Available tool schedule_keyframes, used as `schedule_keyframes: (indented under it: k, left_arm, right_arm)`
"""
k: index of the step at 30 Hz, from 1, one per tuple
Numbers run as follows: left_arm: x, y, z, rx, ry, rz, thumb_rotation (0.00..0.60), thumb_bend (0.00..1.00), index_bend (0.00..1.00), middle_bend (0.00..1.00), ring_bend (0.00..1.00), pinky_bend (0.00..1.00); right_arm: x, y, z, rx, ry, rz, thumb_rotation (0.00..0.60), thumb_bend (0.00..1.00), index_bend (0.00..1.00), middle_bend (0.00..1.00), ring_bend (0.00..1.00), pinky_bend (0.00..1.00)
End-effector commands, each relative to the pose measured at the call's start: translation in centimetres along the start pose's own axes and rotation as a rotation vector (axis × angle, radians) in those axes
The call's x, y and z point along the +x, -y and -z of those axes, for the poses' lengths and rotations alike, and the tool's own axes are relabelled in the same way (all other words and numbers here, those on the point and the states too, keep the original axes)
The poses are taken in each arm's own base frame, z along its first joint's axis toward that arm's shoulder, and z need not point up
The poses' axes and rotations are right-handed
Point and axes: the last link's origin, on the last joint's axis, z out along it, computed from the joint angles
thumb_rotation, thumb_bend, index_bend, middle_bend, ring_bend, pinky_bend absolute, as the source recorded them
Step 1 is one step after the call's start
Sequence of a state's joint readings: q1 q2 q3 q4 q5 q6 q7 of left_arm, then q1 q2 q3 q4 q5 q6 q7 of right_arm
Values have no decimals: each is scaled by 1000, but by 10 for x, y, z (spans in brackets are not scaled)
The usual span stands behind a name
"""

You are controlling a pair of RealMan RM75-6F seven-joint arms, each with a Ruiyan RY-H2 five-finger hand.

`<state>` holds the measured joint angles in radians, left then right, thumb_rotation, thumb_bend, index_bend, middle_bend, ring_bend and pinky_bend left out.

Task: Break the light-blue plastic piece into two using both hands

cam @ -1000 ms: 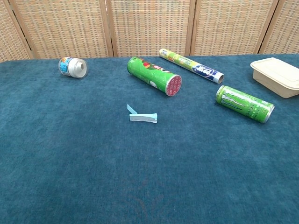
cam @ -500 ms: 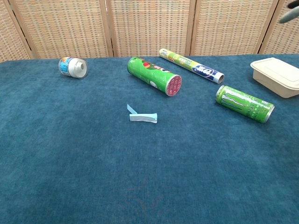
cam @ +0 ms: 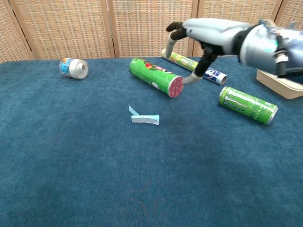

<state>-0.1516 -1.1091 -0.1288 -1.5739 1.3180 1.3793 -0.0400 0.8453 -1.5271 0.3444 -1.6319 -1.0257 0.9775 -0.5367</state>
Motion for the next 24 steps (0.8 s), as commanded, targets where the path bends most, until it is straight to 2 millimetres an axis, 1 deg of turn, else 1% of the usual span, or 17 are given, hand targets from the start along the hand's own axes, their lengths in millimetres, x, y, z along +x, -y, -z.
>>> schedule_keyframes:
  k: [1, 5, 7, 10, 13, 16, 24]
  left_arm:
    - [-1, 0, -1, 2, 3, -1, 600, 0, 0, 0, 0, 0]
    - [-2, 2, -3, 11, 11, -2, 600, 0, 0, 0, 0, 0]
    - [-1, 3, -4, 15, 12, 0, 600, 0, 0, 0, 0, 0]
    - [-1, 3, -5, 17, 13, 1, 600, 0, 0, 0, 0, 0]
    - [-3, 3, -6, 12, 18, -5, 600, 0, 0, 0, 0, 0]
    - [-4, 2, -7, 6, 22, -10, 600, 0, 0, 0, 0, 0]
    - [-4, 2, -7, 10, 22, -6, 600, 0, 0, 0, 0, 0]
  right_arm:
    - [-25, 23, -23, -9, 52, 21, 600, 260, 361, 0, 0, 0]
    - [-54, 39, -36, -19, 105, 40, 600, 260, 374, 0, 0, 0]
    - [-62, 42, -40, -32, 109, 47, 600, 260, 378, 0, 0, 0]
    - [-71, 43, -43, -58, 115, 51, 600, 265, 380, 0, 0, 0]
    - [-79, 45, -45, -105, 104, 30, 600, 306, 389, 0, 0, 0]
    - [-89, 48, -45, -133, 105, 23, 600, 324, 398, 0, 0, 0]
    - [-102, 50, -47, -171, 108, 44, 600, 337, 422, 0, 0, 0]
